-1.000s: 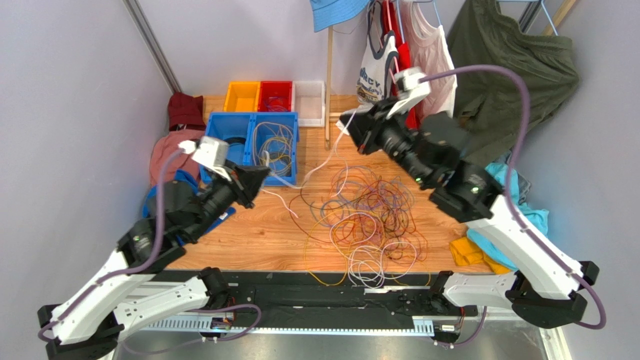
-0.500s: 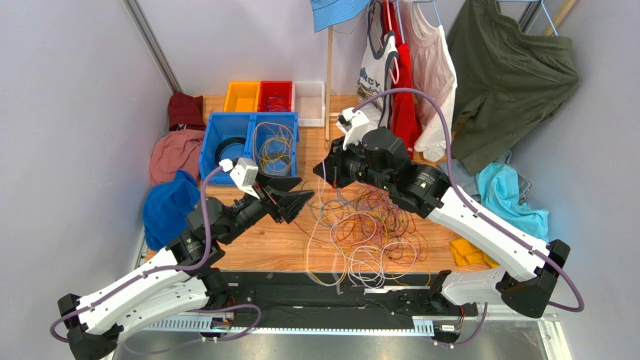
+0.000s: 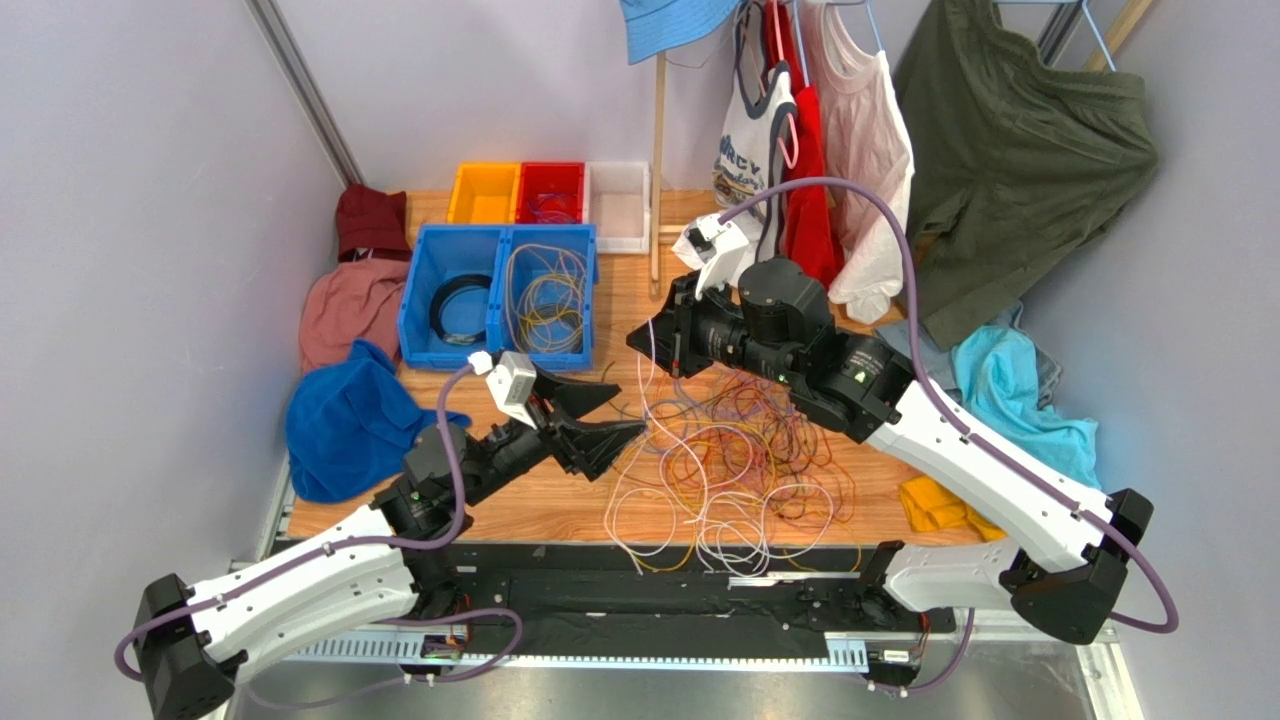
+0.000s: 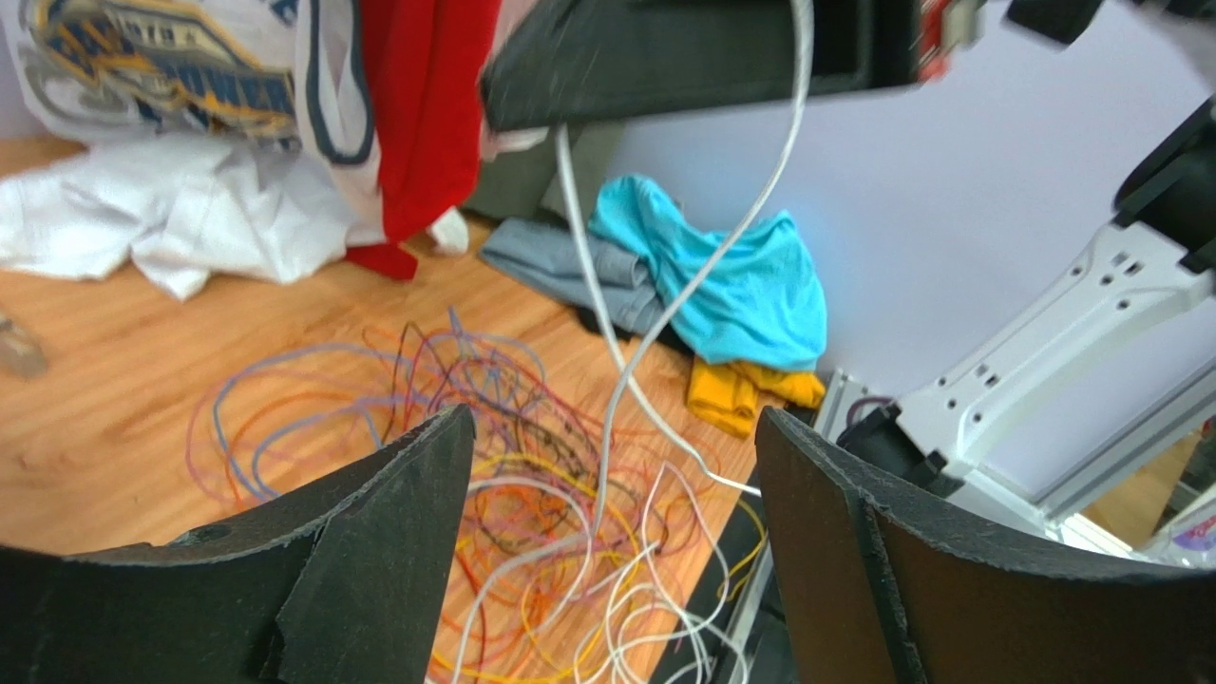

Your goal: Untangle the cables

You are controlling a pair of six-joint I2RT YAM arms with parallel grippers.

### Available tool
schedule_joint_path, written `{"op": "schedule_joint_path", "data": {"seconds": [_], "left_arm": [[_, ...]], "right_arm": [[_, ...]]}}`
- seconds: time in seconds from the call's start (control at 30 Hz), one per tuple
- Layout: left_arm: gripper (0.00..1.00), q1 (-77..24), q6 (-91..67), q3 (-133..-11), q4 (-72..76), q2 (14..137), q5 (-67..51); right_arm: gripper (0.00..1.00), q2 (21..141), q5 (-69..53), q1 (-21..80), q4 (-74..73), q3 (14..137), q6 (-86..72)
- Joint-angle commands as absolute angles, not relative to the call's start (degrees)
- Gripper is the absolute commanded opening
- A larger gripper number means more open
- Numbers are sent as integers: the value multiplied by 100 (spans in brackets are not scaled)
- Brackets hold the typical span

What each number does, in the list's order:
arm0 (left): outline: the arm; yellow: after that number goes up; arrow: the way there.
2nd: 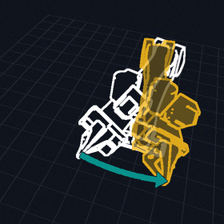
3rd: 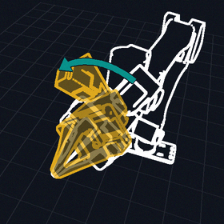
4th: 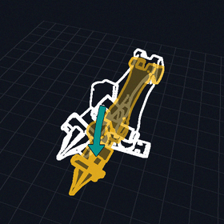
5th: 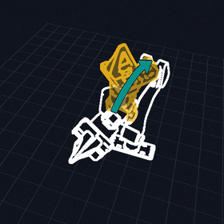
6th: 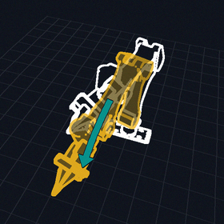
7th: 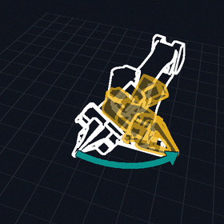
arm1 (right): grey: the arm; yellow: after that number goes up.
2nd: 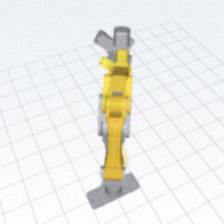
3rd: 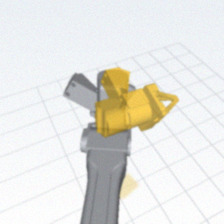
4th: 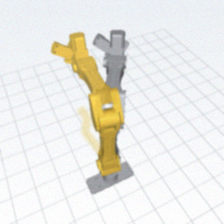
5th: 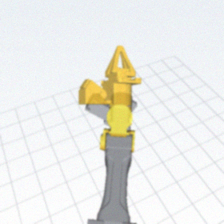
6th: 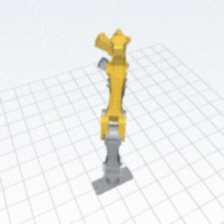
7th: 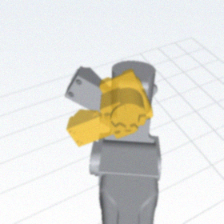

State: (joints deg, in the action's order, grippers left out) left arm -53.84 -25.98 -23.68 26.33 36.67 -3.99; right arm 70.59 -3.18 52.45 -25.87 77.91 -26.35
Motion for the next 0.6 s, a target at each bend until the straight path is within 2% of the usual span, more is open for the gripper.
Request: {"op": "schedule_joint_path", "data": {"seconds": [0.0, 0.3, 0.47, 0.5, 0.57], "left_arm": [[82, -5423, -2619, -2127, 3270, 3753, -440], [82, -5449, -2698, -2021, 3989, 4586, -536], [66, -5458, -2777, -2135, 4569, 5062, -641], [57, -5458, -2786, -2162, 4631, 5184, -659], [46, -5458, -2812, -2197, 4798, 5282, -694]], "right_arm": [[0, 6838, -413, 5282, -2408, 7796, -2698], [0, 6785, -448, 5379, -2364, 7814, -2742], [0, 6741, -475, 5414, -2338, 7735, -2786], [0, 6698, -466, 5414, -2347, 7673, -2786], [0, 6671, -448, 5432, -2329, 7620, -2795]]}}
